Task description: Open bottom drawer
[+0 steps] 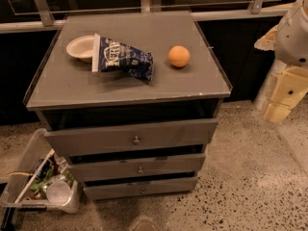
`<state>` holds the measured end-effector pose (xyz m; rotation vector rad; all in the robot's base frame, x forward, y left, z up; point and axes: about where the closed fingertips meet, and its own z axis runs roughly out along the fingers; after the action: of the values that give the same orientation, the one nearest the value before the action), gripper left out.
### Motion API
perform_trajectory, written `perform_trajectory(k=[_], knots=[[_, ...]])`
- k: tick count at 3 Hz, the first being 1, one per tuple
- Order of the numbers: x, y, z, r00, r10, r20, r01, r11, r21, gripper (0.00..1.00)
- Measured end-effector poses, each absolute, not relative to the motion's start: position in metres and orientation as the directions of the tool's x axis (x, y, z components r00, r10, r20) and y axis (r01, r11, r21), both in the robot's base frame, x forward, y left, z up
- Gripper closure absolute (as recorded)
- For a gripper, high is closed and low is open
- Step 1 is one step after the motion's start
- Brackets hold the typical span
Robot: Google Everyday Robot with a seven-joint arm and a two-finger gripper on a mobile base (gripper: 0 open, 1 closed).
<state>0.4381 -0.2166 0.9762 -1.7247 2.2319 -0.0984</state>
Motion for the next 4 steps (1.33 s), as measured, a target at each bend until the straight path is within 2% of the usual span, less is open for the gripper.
perform_trajectory(k=[2, 4], knots=[[0.431, -0.214, 0.958, -0.2, -0.949, -0.244, -0.934, 0.26, -0.244, 0.0], [0.406, -0.214, 0.879, -0.092, -0.931, -0.353, -0.952, 0.186, -0.243, 0.0]])
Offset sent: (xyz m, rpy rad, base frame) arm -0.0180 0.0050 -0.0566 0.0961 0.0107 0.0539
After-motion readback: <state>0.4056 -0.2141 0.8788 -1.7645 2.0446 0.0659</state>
